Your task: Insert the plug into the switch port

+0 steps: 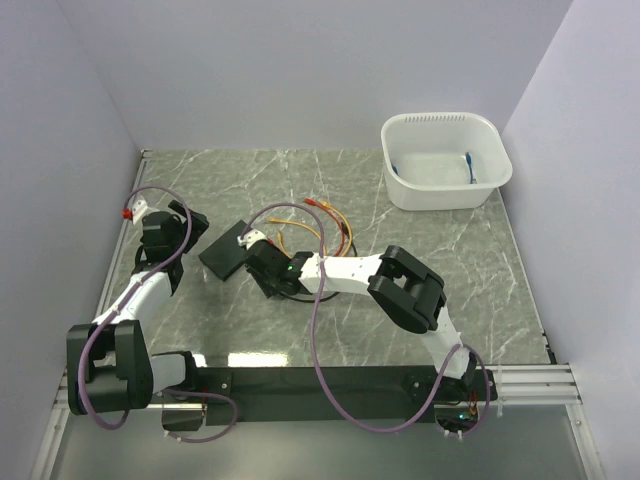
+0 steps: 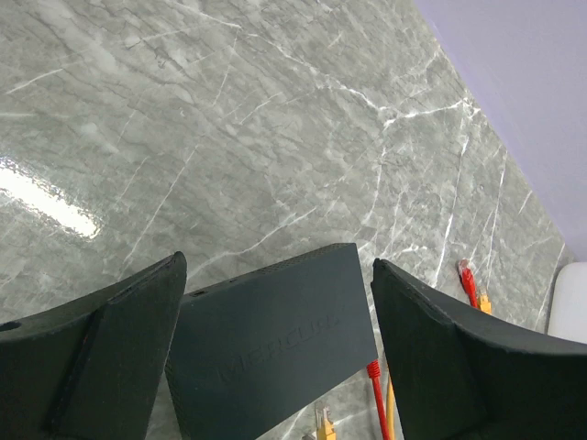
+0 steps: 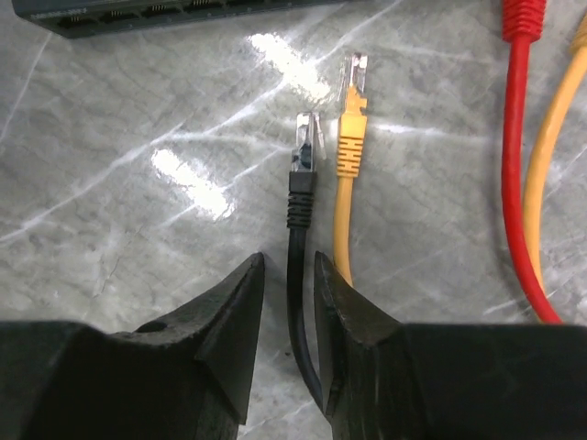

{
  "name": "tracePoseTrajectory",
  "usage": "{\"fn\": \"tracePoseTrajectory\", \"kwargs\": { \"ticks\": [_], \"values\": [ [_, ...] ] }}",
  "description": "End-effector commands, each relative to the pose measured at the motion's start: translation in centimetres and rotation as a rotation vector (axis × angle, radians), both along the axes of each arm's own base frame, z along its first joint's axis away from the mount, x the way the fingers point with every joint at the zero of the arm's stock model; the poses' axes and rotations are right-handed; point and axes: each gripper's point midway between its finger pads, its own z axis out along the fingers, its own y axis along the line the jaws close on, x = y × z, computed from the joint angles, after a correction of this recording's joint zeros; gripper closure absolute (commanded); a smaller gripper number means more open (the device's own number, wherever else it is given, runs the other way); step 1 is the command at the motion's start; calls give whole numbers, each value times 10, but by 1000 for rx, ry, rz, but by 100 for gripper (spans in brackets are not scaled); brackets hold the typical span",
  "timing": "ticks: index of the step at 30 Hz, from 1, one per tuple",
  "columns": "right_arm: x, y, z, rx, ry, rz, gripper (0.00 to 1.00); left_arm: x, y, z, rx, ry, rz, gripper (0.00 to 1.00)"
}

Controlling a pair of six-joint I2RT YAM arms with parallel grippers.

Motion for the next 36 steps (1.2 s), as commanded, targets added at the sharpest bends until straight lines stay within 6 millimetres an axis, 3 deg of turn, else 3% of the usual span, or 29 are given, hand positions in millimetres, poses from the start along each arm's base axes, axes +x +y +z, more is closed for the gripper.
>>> {"fn": "tracePoseTrajectory", "kwargs": {
  "ticks": [1, 3, 7, 8, 10, 13, 15, 16, 17, 19, 20, 25, 32, 36],
  "values": [
    [3, 3, -1, -2, -4, -16, 65, 4, 2, 3, 1, -22, 10, 12],
    [3, 2, -4, -6, -1, -16, 67, 4, 2, 3, 1, -22, 10, 12],
    [2, 3, 3, 24, -13, -5, 97, 5, -4, 4, -11, -38, -23, 19],
    [1, 2, 5, 32, -19, -1, 100, 6, -7, 7, -13, -55, -43, 21],
    [2, 2, 19, 74, -50, 5, 100, 7, -21, 19, -22, -109, -123, 30],
    [-1, -4, 31, 109, -79, 21, 100, 5, -34, 37, -8, -171, -179, 34],
    [2, -2, 65, 189, -137, 34, 100, 3, -42, 52, 0, -214, -202, 37],
    [1, -5, 61, 179, -134, 32, 100, 2, -46, 57, -7, -229, -214, 37],
    [4, -6, 77, 211, -161, 26, 100, 1, -56, 65, -23, -254, -249, 38],
    [5, -13, 85, 233, -183, 15, 100, -3, -68, 77, -65, -292, -290, 41],
    [8, -13, 102, 283, -214, 11, 100, -5, -75, 84, -81, -312, -317, 42],
    [10, -33, 131, 420, -263, -28, 100, -27, -122, 111, -174, -416, -494, 42],
    [19, -50, 133, 446, -254, -82, 100, -52, -169, 110, -299, -408, -693, 44],
    [22, -57, 139, 485, -249, -98, 100, -64, -181, 103, -341, -398, -750, 46]
  ]
}}
